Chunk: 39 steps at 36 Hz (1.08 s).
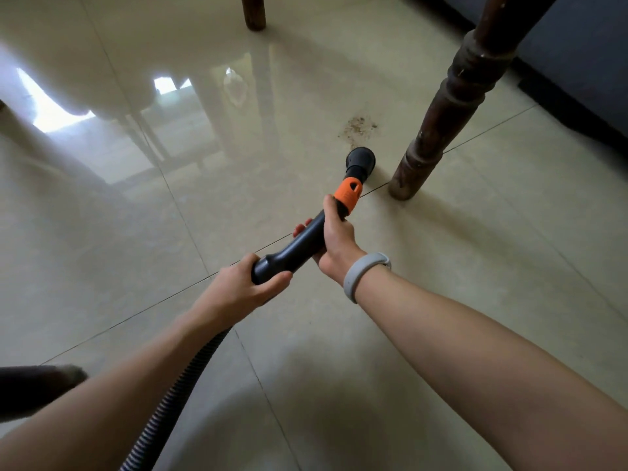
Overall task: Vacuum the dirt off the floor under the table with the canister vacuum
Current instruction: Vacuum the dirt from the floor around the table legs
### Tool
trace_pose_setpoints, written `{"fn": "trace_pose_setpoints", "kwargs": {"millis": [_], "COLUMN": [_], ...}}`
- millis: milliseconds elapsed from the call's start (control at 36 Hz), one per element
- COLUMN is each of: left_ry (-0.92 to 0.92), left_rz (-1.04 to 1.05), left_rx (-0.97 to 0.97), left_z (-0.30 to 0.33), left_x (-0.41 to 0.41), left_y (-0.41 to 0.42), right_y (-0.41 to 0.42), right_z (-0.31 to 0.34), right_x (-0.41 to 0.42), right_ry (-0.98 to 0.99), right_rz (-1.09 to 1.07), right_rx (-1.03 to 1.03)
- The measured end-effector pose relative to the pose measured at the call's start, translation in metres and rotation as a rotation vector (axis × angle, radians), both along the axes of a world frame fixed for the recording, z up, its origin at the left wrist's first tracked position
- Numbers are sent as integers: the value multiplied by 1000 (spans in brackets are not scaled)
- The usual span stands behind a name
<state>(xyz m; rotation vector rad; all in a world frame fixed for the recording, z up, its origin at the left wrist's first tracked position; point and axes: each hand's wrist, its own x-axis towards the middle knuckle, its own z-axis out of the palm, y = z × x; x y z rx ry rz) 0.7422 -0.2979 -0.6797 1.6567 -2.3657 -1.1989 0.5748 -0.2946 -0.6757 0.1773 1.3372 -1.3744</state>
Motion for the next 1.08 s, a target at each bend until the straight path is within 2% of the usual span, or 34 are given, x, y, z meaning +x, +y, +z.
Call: {"fn": "trace_pose_setpoints", "kwargs": {"millis": [167,472,556,889,1083], "left_ry": [-3,101,135,-31,-56], "left_rz": [71,9,14,-98,-77], "left_rx": [-64,64,62,71,83], "left_z": [14,22,26,25,28], "left_x": [9,5,4,-1,-33], "left_y": [-23,-13,-13,-11,-21], "right_y": [-19,-27,-25,-9,-22], "right_z": [16,47,51,28,22], "right_x": [39,28,26,9,-25], "right_ry": [-15,201,208,119,114], "right_rz": [67,227,239,260,274], "right_rx": [4,185,187,133,131]}}
